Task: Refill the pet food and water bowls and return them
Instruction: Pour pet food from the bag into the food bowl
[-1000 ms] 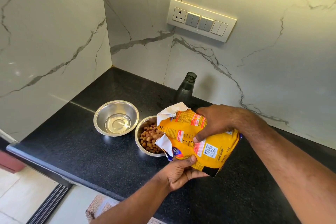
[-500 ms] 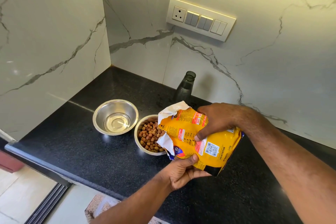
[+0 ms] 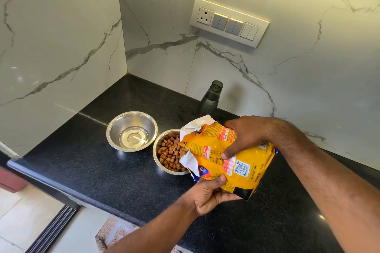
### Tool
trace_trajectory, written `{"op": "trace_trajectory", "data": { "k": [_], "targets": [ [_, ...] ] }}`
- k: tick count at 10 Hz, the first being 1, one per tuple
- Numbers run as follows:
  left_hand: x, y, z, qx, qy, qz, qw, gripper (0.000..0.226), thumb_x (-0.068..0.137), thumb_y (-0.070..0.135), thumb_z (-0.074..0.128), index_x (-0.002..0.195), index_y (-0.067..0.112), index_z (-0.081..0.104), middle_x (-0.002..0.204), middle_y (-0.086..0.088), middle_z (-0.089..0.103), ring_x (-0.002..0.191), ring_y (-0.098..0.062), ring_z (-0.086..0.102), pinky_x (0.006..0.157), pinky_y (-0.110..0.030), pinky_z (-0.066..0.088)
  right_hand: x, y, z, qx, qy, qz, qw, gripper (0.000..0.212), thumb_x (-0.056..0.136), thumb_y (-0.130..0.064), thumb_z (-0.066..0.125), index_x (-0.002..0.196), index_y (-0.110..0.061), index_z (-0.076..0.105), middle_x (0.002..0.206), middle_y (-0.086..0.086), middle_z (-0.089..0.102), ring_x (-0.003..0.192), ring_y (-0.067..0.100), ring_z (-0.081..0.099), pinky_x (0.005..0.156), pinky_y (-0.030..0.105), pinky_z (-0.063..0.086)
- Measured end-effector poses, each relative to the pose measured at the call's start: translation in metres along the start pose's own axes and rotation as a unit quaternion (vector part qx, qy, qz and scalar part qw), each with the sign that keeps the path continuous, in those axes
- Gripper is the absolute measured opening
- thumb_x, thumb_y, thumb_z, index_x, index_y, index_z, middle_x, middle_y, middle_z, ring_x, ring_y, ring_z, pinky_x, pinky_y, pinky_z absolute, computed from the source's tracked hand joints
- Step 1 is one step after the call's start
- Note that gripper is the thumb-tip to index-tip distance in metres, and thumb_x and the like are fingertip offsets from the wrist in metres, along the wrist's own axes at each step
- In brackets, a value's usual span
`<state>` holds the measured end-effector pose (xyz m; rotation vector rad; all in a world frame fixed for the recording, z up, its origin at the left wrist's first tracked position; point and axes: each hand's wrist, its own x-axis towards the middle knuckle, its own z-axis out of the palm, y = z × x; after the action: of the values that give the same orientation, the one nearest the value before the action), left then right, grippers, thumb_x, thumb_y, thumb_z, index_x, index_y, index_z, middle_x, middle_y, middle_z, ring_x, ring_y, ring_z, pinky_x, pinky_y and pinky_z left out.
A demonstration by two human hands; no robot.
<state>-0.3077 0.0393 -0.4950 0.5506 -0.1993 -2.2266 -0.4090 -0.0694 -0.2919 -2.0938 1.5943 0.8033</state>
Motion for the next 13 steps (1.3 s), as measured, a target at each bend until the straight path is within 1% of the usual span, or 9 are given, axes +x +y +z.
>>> {"op": "trace_trajectory", "data": {
  "k": [2, 4, 7, 9, 10, 11, 13],
  "targets": [
    [-0.002, 0.0, 0.0, 0.003, -0.006, 0.004, 1.0, 0.087, 0.06, 0.009, 0.097, 0.137, 0.009, 0.056, 0.142, -0.023, 0.06, 0.129, -0.046, 0.058, 0.095, -0.072, 0.045, 0.0, -0.002, -0.001, 0.003, -0.001, -0.002, 1.0, 0.088, 0.072, -0.068, 0.08, 0.142, -0.029, 0.047, 0.134, -0.006, 0.064, 0.113, 0.018, 0.066, 0.097, 0.039, 0.057],
    [-0.005, 0.001, 0.001, -0.008, -0.019, 0.004, 1.0, 0.086, 0.059, 0.008, 0.097, 0.135, 0.007, 0.056, 0.139, -0.024, 0.062, 0.122, -0.046, 0.063, 0.091, -0.069, 0.052, -0.001, -0.005, -0.002, 0.003, -0.002, -0.006, 1.0, 0.085, 0.073, -0.067, 0.081, 0.141, -0.028, 0.048, 0.133, -0.005, 0.065, 0.112, 0.018, 0.067, 0.097, 0.038, 0.057],
    [-0.007, -0.002, 0.0, -0.005, -0.025, -0.001, 1.0, 0.087, 0.06, 0.008, 0.097, 0.136, 0.008, 0.055, 0.14, -0.024, 0.061, 0.124, -0.046, 0.062, 0.092, -0.07, 0.05, -0.003, -0.005, -0.002, 0.007, -0.008, -0.006, 1.0, 0.085, 0.073, -0.066, 0.081, 0.141, -0.028, 0.048, 0.133, -0.005, 0.065, 0.112, 0.017, 0.067, 0.098, 0.039, 0.057],
    [-0.008, -0.002, 0.001, -0.002, -0.025, 0.004, 1.0, 0.081, 0.061, 0.008, 0.096, 0.134, 0.009, 0.058, 0.14, -0.023, 0.062, 0.124, -0.045, 0.062, 0.093, -0.07, 0.047, -0.004, -0.006, -0.002, 0.008, -0.009, -0.006, 1.0, 0.084, 0.074, -0.065, 0.081, 0.141, -0.028, 0.048, 0.132, -0.005, 0.066, 0.11, 0.017, 0.068, 0.097, 0.039, 0.057],
    [-0.008, -0.001, 0.0, 0.003, -0.016, 0.008, 1.0, 0.082, 0.065, 0.008, 0.094, 0.137, 0.01, 0.055, 0.143, -0.023, 0.059, 0.131, -0.046, 0.057, 0.095, -0.072, 0.045, -0.005, -0.007, -0.003, 0.003, -0.005, -0.007, 1.0, 0.085, 0.074, -0.065, 0.081, 0.143, -0.028, 0.047, 0.134, -0.005, 0.064, 0.112, 0.017, 0.067, 0.096, 0.037, 0.057],
    [-0.008, 0.0, 0.0, 0.002, -0.012, 0.012, 1.0, 0.082, 0.066, 0.007, 0.093, 0.138, 0.009, 0.055, 0.144, -0.023, 0.058, 0.131, -0.046, 0.057, 0.095, -0.072, 0.044, -0.005, -0.009, -0.004, 0.002, -0.003, -0.007, 1.0, 0.085, 0.075, -0.065, 0.08, 0.143, -0.028, 0.046, 0.134, -0.005, 0.064, 0.112, 0.017, 0.066, 0.096, 0.037, 0.056],
    [-0.012, 0.004, 0.001, -0.005, -0.008, 0.014, 1.0, 0.089, 0.061, 0.008, 0.096, 0.138, 0.009, 0.053, 0.14, -0.023, 0.061, 0.125, -0.045, 0.062, 0.094, -0.071, 0.046, -0.004, -0.011, -0.005, -0.001, 0.0, -0.008, 1.0, 0.085, 0.075, -0.066, 0.08, 0.144, -0.028, 0.046, 0.135, -0.005, 0.064, 0.112, 0.017, 0.066, 0.096, 0.037, 0.056]
  ]
}}
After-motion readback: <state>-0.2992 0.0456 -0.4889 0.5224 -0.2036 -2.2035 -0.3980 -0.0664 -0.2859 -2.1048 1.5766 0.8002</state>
